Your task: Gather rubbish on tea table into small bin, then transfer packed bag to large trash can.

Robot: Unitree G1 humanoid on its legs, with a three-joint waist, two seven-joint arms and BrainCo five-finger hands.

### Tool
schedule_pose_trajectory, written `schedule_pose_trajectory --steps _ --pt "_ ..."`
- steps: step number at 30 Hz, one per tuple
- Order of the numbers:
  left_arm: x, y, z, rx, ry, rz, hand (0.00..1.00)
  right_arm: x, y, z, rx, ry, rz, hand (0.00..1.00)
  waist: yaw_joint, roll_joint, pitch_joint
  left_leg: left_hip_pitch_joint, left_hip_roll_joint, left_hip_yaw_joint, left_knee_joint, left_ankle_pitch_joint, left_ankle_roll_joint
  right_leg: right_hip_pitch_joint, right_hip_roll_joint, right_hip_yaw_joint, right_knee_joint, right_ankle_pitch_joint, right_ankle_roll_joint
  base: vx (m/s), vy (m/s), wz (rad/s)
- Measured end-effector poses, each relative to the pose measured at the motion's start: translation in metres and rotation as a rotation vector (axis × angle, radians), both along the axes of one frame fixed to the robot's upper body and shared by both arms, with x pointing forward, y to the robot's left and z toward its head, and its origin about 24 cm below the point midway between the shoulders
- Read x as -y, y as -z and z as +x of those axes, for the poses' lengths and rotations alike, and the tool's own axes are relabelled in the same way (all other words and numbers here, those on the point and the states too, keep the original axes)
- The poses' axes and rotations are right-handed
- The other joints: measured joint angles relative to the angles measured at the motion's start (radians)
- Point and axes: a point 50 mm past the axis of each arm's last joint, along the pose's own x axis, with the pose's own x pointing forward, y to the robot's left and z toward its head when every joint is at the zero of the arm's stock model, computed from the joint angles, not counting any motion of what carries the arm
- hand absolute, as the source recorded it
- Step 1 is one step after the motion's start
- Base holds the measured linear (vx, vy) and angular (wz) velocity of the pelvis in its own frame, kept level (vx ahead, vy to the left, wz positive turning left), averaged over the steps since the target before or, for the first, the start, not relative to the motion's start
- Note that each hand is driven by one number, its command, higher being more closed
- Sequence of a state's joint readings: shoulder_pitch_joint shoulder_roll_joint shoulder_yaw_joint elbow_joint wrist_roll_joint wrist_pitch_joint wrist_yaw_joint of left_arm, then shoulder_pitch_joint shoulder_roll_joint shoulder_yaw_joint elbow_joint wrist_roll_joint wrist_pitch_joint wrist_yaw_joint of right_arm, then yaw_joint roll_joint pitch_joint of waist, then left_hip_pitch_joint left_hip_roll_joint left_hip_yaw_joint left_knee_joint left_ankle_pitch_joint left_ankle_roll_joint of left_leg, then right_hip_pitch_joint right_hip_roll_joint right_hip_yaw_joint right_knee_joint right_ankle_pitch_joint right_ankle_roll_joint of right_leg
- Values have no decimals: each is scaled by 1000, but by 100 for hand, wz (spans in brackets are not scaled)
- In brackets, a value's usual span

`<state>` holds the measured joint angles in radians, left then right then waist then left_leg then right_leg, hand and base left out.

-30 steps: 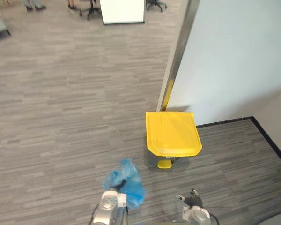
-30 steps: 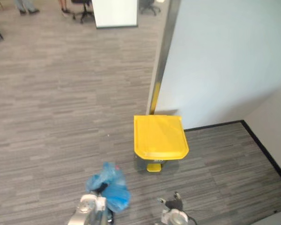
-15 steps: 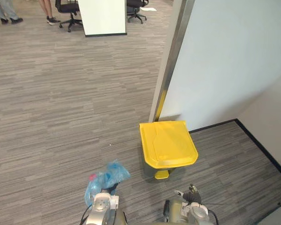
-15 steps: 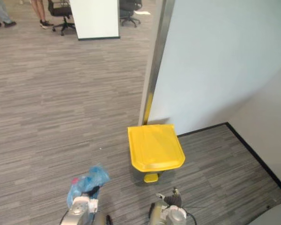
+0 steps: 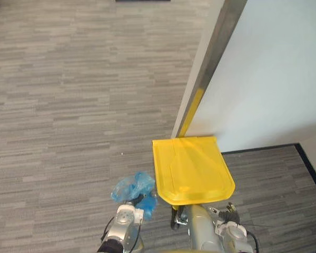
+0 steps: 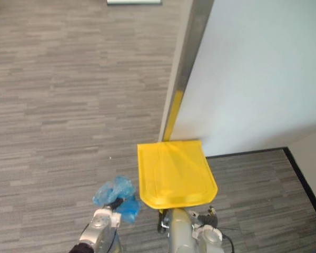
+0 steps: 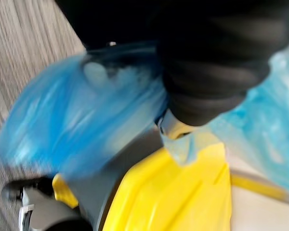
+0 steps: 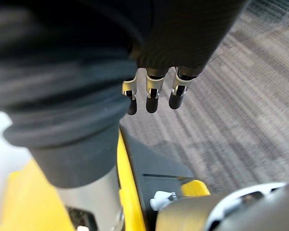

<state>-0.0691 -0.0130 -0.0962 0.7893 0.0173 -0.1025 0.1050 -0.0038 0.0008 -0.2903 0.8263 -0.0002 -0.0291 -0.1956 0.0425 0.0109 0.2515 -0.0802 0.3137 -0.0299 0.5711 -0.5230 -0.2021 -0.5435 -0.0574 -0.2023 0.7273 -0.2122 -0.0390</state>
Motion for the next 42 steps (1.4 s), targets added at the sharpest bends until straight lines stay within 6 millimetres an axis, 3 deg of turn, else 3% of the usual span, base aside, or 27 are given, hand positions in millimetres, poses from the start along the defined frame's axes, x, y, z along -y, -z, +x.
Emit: schedule_pose_trajectory --steps 3,5,8,9,12,17,20,22,23,25,26,29,30,31,32,33,34,36,42 --pt "1 -4 3 23 1 -3 100 -9 -3 10 11 -73 -8 0 -3 11 -7 11 -15 -9 -59 26 13 2 0 -24 -45 4 -6 75 -118 19" --pt "0 -5 4 27 1 0 100 -8 -4 12 7 -89 -20 0 -4 15 -14 9 -13 -10 -98 54 -2 3 -5 -35 -54 6 -2 18 -69 19" --pt "-7 -2 -1 14 -2 19 100 -6 -2 7 -12 -107 -30 0 -8 14 -37 -2 -14 -9 -128 91 3 7 -7 -45 -88 25 -3 -4 -35 14" --pt "-13 2 -6 -4 -7 34 100 -6 2 3 -34 -112 -28 0 -8 10 -57 15 -17 -11 -183 116 -12 15 -8 -51 -109 30 0 37 -30 18" --pt "-19 6 -13 -29 -10 49 100 -4 9 -9 -84 -110 -24 0 -11 2 -69 64 -62 -35 -138 93 11 65 -33 -63 -117 31 -2 30 25 18" --pt "-29 18 -31 -103 -1 67 100 -15 17 -20 -126 -149 -1 0 -28 -68 -83 154 -117 -17 -173 82 16 137 -72 -22 -111 43 42 -74 90 0" --pt "-36 28 -48 -163 -9 84 100 -18 20 -26 -140 -151 14 0 -28 -92 -77 188 -163 3 -145 72 24 184 -102 8 -140 84 75 -167 148 -17" --pt "-41 31 -55 -187 -14 95 100 -17 23 -32 -165 -158 15 0 -24 -100 -82 168 -191 26 -101 78 54 208 -104 34 -235 192 90 -259 210 -28" --pt "-41 31 -55 -187 -18 93 100 -15 22 -32 -162 -160 11 0 -23 -82 -77 147 -181 35 -102 94 80 217 -93 43 -279 225 109 -318 221 -27" --pt "-47 31 -56 -189 -25 107 100 -14 21 -29 -148 -155 9 0 -19 -95 -73 129 -201 63 -106 110 100 190 -104 75 -117 157 98 -234 113 -16" --pt "-49 32 -59 -198 -28 112 100 -11 23 -35 -162 -142 10 0 -16 -93 -75 127 -200 74 -104 118 107 204 -100 81 15 75 100 -218 85 -16" --pt "-48 30 -59 -186 -29 108 100 -13 24 -41 -174 -138 16 0 -9 -94 -81 87 -201 77 -118 155 102 275 -102 102 242 -32 113 -173 -13 -3" --pt "-48 30 -60 -184 -31 107 100 -13 26 -46 -184 -135 20 0 -4 -97 -96 64 -202 77 -120 162 94 308 -102 112 223 -53 119 -108 -104 -16" --pt "-48 28 -59 -175 -36 104 100 -14 27 -50 -197 -134 22 0 5 -114 -121 38 -205 80 -124 176 82 343 -94 105 93 -132 137 -43 -147 -29" --pt "-49 28 -60 -179 -65 92 100 -12 28 -52 -206 -130 19 0 15 -95 -132 28 -205 84 -159 203 76 373 -69 95 -22 -159 128 -23 -148 -39" --pt "-44 29 -61 -183 -74 75 100 -11 28 -53 -209 -126 15 0 15 -74 -142 23 -196 84 -195 227 80 389 -46 98 -109 -156 121 -32 -157 -44" --pt "-39 29 -60 -181 -73 60 100 -5 28 -53 -214 -126 -1 0 15 -47 -151 14 -182 91 -233 255 86 405 -15 115 -207 -134 82 -35 -90 -39" --pt "-35 29 -59 -180 -66 51 100 -2 28 -50 -222 -130 -9 0 10 -23 -159 13 -169 107 -276 282 81 407 8 133 -281 -101 28 -83 -62 -41" --pt "-36 32 -61 -197 -52 55 100 -4 30 -57 -237 -112 -4 0 -20 -28 -179 4 -179 78 -361 374 83 444 9 88 -410 -16 29 -98 5 18"
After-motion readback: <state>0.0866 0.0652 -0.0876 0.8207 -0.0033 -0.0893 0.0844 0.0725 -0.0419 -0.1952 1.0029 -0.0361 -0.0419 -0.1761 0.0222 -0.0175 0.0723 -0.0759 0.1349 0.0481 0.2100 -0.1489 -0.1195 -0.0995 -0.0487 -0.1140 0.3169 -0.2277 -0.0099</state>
